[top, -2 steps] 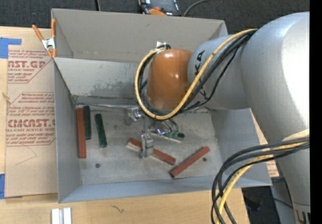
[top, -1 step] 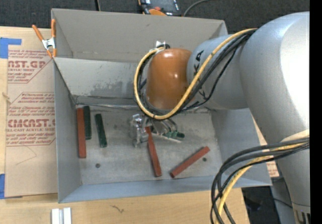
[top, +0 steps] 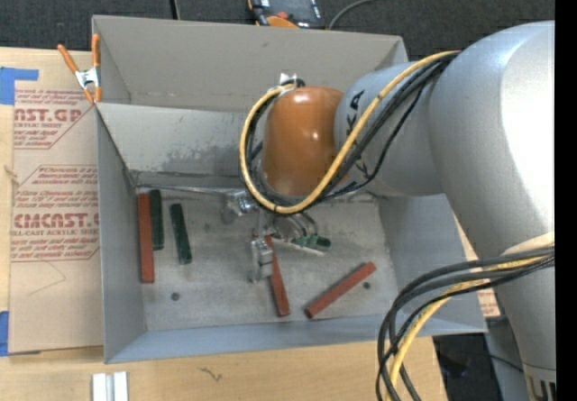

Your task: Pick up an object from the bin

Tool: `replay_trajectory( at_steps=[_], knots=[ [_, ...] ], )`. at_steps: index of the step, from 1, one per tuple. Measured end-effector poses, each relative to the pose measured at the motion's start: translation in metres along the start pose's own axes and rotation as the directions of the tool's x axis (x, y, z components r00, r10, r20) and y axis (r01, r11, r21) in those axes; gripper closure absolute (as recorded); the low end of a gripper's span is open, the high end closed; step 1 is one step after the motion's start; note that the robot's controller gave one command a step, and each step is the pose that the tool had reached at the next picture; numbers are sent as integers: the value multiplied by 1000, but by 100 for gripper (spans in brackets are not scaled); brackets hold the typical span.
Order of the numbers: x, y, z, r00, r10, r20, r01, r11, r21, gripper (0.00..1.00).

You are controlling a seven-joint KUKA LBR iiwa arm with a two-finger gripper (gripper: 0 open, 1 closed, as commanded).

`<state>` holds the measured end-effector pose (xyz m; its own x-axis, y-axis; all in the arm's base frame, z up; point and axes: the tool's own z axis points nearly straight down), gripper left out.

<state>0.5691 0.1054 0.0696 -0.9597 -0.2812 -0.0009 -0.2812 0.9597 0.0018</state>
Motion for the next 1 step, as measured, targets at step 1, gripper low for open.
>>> replay_trajectory(
  at_steps=[1],
  knots=[
    [89,-93,0,925,-379,-4,379,925,1,0]
  ],
)
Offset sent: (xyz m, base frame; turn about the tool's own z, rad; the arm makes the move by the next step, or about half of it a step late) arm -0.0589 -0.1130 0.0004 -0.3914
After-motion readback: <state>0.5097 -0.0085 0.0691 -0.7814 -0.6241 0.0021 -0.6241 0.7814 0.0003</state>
